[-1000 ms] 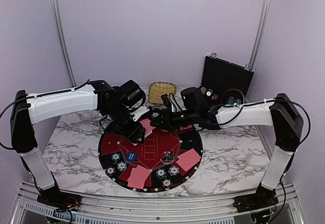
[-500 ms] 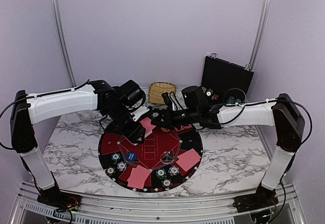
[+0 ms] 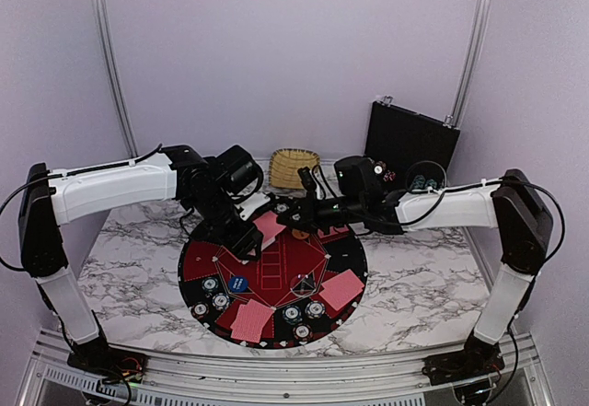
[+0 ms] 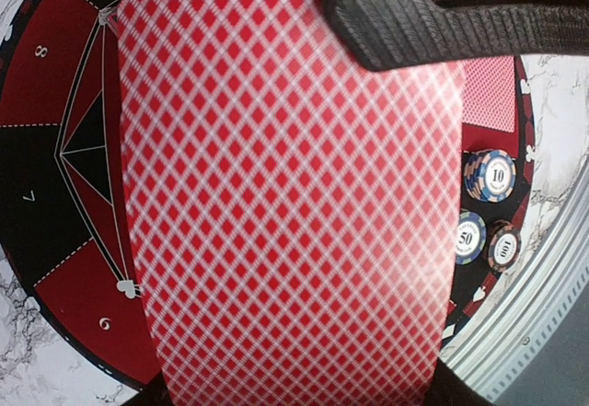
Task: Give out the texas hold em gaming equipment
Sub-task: Pick up the poker card from the face-down deck piles.
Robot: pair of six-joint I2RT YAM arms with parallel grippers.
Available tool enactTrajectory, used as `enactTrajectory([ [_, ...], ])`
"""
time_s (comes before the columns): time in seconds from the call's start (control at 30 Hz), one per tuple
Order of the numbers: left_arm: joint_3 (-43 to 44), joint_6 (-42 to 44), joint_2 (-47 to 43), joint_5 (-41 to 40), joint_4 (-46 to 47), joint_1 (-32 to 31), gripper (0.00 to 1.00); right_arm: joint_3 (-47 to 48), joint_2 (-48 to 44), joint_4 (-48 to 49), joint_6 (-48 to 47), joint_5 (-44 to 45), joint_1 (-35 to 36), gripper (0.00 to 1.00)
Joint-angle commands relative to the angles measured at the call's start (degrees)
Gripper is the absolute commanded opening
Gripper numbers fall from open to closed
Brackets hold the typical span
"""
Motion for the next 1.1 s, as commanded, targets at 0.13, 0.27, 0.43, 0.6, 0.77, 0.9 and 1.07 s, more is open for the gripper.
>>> enactTrajectory([
  [0.13,-0.04,-0.14,-0.58,-0.01,-0.58,0.72,0.47,-1.13,-2.21,3.49,1.98,-1.56,-0.93,0.02],
  [0.27,-0.37,-0.3,-0.24,0.02,-0.76,1.17,0.47,-1.62,-2.59,4.65,2.57,-2.17,-1.17,0.02],
  [0.43,-0.65,-0.63,-0.17,-0.11,-0.76,1.73,0.47,-2.12,-2.76,6.03,3.47,-2.99,-1.39,0.01],
  [0.6,-1.09,-0.77,-0.03,-0.31,-0.76,2.1,0.47,-2.2,-2.77,6.68,3.75,-3.32,-1.51,0.0],
  [0.77,-1.36,-0.83,0.15,-0.11,-0.76,2.64,0.47,-2.54,-3.02,7.23,4.08,-3.37,-1.92,0.0],
  [0.9,-1.66,-1.16,0.53,-0.22,-0.76,3.36,0.47,-3.18,-3.58,7.48,3.96,-3.11,-2.77,0.0],
  [1.07,-1.97,-1.55,1.11,-0.16,-0.76,4.53,0.47,-4.14,-4.37,7.6,3.15,-2.42,-3.98,0.0],
])
